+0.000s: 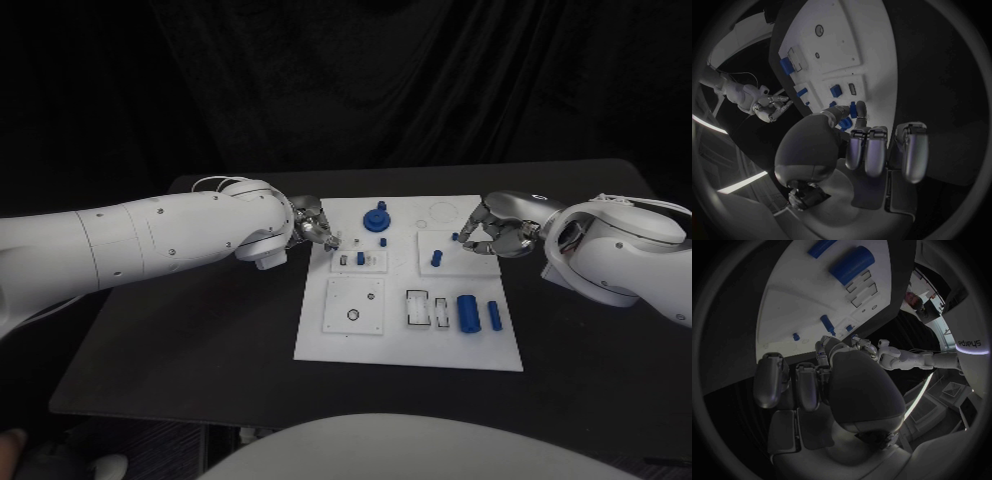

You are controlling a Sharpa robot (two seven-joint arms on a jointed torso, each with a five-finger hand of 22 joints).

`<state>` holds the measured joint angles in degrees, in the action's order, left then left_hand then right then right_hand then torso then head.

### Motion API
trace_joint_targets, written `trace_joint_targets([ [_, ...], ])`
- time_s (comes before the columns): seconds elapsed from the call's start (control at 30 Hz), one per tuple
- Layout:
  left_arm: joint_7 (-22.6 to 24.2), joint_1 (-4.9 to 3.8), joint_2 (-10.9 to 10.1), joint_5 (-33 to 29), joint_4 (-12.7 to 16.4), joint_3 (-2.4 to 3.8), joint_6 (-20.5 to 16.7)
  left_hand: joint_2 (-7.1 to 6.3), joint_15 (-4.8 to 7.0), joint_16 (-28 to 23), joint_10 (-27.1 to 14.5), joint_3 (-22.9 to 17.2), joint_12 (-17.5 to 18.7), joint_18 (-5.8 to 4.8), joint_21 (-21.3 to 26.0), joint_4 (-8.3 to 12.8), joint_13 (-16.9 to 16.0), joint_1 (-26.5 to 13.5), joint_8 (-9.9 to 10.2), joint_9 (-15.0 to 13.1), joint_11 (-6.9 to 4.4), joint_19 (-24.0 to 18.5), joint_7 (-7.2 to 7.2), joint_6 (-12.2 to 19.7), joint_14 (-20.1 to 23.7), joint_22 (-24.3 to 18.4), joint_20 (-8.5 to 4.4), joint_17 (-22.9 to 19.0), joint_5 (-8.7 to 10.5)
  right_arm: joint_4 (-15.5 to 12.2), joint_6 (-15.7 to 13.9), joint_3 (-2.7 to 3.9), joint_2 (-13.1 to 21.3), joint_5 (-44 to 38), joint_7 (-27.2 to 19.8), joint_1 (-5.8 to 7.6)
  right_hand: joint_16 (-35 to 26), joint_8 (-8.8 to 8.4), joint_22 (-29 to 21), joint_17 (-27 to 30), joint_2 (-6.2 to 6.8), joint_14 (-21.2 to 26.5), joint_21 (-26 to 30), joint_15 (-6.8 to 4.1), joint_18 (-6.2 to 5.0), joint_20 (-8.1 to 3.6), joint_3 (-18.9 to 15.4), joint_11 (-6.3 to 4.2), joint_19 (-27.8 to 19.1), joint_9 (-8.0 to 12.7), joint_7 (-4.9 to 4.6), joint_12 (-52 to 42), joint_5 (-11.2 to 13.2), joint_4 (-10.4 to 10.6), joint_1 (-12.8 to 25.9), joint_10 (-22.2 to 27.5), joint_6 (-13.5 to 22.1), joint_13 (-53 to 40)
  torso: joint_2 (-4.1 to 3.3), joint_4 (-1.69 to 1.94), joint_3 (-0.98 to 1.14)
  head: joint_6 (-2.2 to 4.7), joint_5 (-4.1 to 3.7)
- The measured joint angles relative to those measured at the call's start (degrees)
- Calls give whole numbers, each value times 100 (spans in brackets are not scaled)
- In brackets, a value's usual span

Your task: Assemble the parts on the task board

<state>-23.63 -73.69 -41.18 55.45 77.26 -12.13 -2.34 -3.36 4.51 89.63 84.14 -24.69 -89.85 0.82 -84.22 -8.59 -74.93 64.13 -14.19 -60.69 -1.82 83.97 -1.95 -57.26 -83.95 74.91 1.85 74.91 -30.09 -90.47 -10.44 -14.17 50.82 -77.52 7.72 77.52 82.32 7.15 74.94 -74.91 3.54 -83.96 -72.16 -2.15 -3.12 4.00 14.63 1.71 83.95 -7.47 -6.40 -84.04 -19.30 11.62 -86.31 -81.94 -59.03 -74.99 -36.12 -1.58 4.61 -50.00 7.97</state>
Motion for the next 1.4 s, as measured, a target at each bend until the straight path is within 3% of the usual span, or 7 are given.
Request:
trace_joint_targets([
  [0.23, 9, 100, 35, 112, -14, -1, -38, -19, 0, 0, 0, -1, 0, 0, 0, -2, 0, -41, 24, -23, 0, 0, 0, 0, 0, 0, 0, 0, 71, 8, 6, 0, 3, 15, 5, 0, -3, 0, 0, 0, 0, 0, 5, 0, 0, 0, 0, -8, 0, 0, 0, 0, 0, 0, 0, 7, 0, 1, 1, 3, 1, 0, -3],
  [0.47, 16, 263, 73, 291, -27, -1, -72, -14, 0, 0, 0, 1, 0, -1, 0, -36, 0, -91, 24, -41, 0, 0, 0, 0, 0, 0, 0, 0, 140, 14, 9, 0, 0, 25, 7, 0, -3, 0, -1, 0, 0, 0, 5, 0, 0, 0, 0, -8, 0, 0, 0, 0, 1, 0, 0, 7, 0, 1, 2, 10, 1, 0, -2],
  [0.6, 35, 304, 79, 352, -28, 19, -115, -14, 0, 0, 0, -7, 0, 0, 0, -43, 0, -91, 22, -56, 1, 0, 0, 1, 0, 0, 0, 0, 138, 15, 11, 0, 3, 27, 8, 0, -3, 0, -1, 0, 0, 0, 5, 0, 0, 0, 0, -8, 0, 0, 0, 0, 1, 0, 0, 7, 0, 1, 2, 9, 0, 0, 1],
  [1.4, 113, 369, 82, 481, 116, 27, -293, -15, -1, 0, 0, -6, 0, 0, 0, -43, 0, -136, 12, -62, 1, 0, -21, -19, 0, 0, 1, 0, 183, 29, 27, 0, -3, 33, 19, -4, -3, 0, -2, 0, 0, 0, 5, 0, 0, -21, 0, -8, -21, 0, 0, 23, 2, 0, 0, 7, 0, 0, 4, 10, -3, 0, -16],
])
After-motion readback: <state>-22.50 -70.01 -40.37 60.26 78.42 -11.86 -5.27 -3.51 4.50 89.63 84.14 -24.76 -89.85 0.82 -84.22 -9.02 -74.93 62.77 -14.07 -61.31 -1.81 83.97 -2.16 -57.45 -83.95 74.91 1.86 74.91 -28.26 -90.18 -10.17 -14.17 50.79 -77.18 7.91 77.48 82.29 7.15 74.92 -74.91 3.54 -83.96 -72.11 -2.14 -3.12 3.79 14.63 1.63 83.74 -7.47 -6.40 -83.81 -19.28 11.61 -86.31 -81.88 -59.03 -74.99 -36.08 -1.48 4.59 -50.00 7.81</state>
